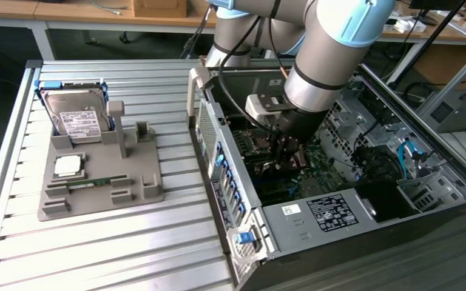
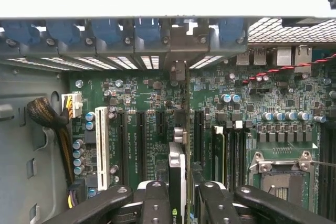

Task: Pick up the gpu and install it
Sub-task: 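Insert the gpu into the slot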

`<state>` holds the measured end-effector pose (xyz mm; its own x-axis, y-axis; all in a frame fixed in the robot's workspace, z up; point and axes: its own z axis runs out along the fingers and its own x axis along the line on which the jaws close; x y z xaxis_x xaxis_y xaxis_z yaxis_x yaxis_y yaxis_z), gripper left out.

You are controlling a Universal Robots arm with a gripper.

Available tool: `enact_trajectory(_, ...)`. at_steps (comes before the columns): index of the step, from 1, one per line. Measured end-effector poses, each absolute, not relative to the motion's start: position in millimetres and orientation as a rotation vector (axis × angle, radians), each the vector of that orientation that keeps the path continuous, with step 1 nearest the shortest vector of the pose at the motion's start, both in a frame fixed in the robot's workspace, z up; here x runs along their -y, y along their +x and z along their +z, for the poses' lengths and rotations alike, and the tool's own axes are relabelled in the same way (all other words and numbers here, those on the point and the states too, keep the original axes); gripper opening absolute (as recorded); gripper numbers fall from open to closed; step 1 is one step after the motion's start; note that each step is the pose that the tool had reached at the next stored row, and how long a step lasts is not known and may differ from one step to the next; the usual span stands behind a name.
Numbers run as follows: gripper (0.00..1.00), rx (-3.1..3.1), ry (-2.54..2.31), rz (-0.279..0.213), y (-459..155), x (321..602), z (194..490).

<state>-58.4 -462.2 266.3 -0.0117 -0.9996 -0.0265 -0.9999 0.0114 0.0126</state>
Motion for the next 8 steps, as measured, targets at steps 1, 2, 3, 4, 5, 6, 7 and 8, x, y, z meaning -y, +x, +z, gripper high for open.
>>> enact_trajectory(1,0.27,-2.226,-2.203,0.043,-58.5,462.2,266.2)
enact_trajectory(2,0.27,-2.223,-2.206,0.043,-58.5,462.2,266.2)
enact_trajectory(3,0.27,-2.22,-2.208,0.043,-58.4,462.1,266.2)
enact_trajectory(4,0.27,-2.22,-2.209,0.043,-58.5,462.1,266.2)
enact_trajectory(5,0.27,-2.219,-2.209,0.043,-58.4,462.1,266.2)
enact_trajectory(6,0.27,-2.219,-2.209,0.043,-58.5,462.1,266.2)
enact_trajectory(7,0.27,-2.22,-2.209,0.042,-58.6,462.1,266.2)
enact_trajectory(8,0.27,-2.22,-2.209,0.042,-58.8,462.1,266.2)
